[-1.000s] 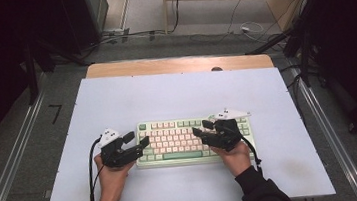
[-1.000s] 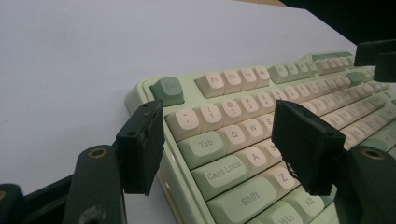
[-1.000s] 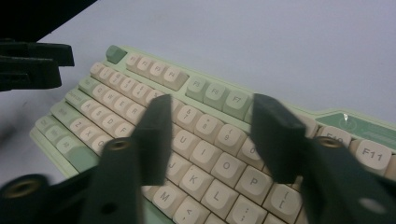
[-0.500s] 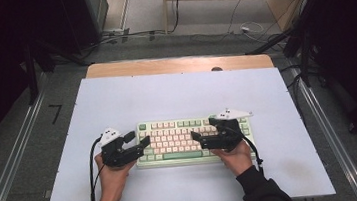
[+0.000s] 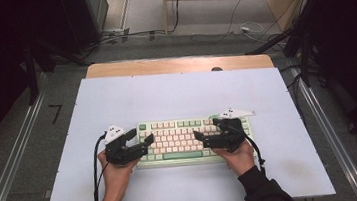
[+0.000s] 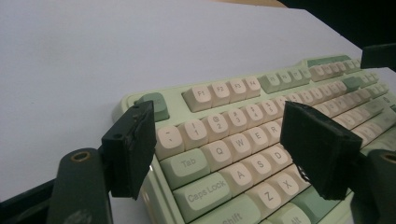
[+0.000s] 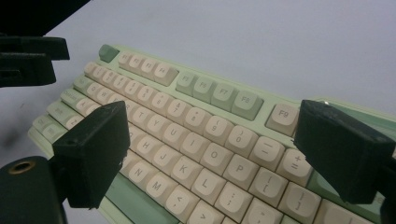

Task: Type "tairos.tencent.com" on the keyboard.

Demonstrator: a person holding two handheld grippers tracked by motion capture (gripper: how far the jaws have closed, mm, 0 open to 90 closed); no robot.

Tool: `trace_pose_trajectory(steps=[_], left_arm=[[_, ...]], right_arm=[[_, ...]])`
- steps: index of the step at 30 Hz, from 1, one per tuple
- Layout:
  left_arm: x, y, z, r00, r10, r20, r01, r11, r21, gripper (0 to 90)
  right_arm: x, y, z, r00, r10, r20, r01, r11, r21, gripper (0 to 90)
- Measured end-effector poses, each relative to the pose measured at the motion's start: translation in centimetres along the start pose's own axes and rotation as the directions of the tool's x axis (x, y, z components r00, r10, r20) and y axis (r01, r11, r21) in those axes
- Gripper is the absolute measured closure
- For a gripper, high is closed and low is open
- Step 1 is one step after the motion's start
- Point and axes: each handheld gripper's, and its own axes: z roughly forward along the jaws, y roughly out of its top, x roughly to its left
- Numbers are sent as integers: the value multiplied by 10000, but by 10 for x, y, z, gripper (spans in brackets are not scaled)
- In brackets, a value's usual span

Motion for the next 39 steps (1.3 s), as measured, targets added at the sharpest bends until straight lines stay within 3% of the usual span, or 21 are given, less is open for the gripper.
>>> trace_pose_trajectory(steps=[7,9,12,15,19,20,24,39], left_arm=[[-8,4,6,9996,291,-13,-291,9994,176,258],[-11,5,10,9990,432,-143,-426,9985,342,278],[-14,5,14,9984,573,-10,-572,9974,435,335],[-16,5,19,9982,537,251,-550,9970,550,461],[-19,7,24,9946,625,830,-717,9910,1134,828],[-20,7,25,9938,632,914,-742,9898,1218,886],[-23,9,32,9930,614,1007,-767,9847,1562,900],[-36,19,45,9902,783,1156,-978,9799,1739,900]], right_arm=[[-4,-2,-7,9999,-35,164,37,10000,-93,90],[-6,-2,-10,9998,-17,220,22,9998,-219,90],[-7,-2,-12,9998,102,188,-96,9994,-334,90],[-8,-3,-12,9997,107,234,-102,9996,-247,91],[-8,-3,-12,9997,50,241,-43,9995,-319,105],[-7,-3,-12,9997,71,222,-64,9994,-327,105],[-7,-4,-10,9998,29,211,-25,9998,-209,107],[-8,-4,-11,9998,32,210,-27,9997,-259,112]])
